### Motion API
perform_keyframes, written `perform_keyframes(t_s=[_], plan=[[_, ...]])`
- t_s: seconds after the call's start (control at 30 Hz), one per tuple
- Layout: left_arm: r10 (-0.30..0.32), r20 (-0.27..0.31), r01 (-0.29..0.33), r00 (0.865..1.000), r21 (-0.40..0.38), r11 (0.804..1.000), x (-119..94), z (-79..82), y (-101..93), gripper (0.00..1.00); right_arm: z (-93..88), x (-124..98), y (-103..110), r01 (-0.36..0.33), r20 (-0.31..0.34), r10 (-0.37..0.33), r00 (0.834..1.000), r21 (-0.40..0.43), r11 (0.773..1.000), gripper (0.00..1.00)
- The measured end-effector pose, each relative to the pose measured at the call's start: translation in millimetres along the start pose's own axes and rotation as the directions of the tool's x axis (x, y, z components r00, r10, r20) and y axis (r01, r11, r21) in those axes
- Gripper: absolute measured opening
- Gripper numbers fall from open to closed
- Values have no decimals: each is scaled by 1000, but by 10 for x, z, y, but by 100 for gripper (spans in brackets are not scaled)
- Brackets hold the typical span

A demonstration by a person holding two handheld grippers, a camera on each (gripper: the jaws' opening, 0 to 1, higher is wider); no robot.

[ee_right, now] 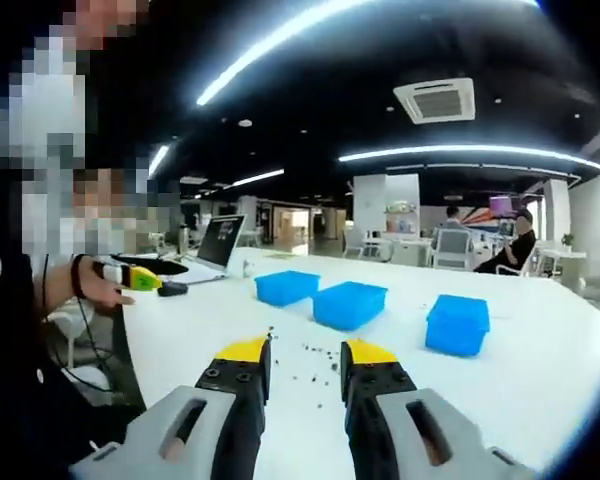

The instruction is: Pick up the resistors one by one and place each resistor into its matching bin, sorting the parts by color and model until every resistor is separated into the correct bin for its type

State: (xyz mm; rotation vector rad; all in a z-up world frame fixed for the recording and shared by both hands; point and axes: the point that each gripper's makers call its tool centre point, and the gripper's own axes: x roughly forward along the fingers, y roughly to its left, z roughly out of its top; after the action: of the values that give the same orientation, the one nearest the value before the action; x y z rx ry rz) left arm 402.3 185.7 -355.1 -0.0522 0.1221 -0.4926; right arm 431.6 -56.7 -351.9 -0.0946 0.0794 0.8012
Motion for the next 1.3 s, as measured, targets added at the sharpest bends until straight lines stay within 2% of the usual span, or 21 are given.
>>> perform_keyframes(t_s=[0.17,0.27,0.37,0.47,0.5,0.63,0.7,0.73,0.8,0.9,1.0,1.17,1.2,1.3], plan=[[18,-7,-18,1000,-2,1000,-81,-39,33,70,5,142,-22,-85,-57,84,995,-12,996,29],[28,-19,-28,999,-1,1000,-123,-84,58,70,1,240,-42,-142,-112,136,984,-48,989,29],[40,-24,-40,999,-5,999,-169,-121,83,70,71,379,-15,-208,-165,194,967,-73,975,28],[53,-28,-53,998,-8,999,-202,-149,106,70,113,523,39,-264,-235,240,942,-76,961,28],[59,-31,-60,998,-5,998,-212,-158,118,70,140,562,63,-278,-238,253,938,-74,958,28],[76,-28,-77,997,-11,997,-253,-167,157,70,184,782,184,-354,-312,315,896,-75,932,28],[81,-25,-81,996,-14,997,-268,-170,171,70,191,909,226,-378,-345,328,879,-87,922,28],[83,-24,-83,996,-18,996,-277,-175,181,70,172,982,263,-403,-378,341,861,-99,910,28],[87,-22,-87,996,-27,996,-295,-182,200,70,150,1103,307,-421,-411,344,844,-109,901,28],[94,-20,-95,995,-29,995,-322,-185,218,70,54,1233,403,-471,-485,372,792,-98,876,28],[97,-26,-98,995,-33,995,-338,-204,225,70,-20,1350,456,-498,-537,381,753,-87,863,28],[115,-38,-116,993,-26,993,-377,-246,261,70,-75,1587,553,-536,-589,388,709,-92,840,27],[117,-37,-118,992,-28,993,-384,-249,266,70,-100,1644,579,-545,-606,391,693,-84,834,27],[130,-43,-131,991,-26,991,-398,-277,293,70,-177,1792,642,-563,-639,389,664,-85,822,27]])
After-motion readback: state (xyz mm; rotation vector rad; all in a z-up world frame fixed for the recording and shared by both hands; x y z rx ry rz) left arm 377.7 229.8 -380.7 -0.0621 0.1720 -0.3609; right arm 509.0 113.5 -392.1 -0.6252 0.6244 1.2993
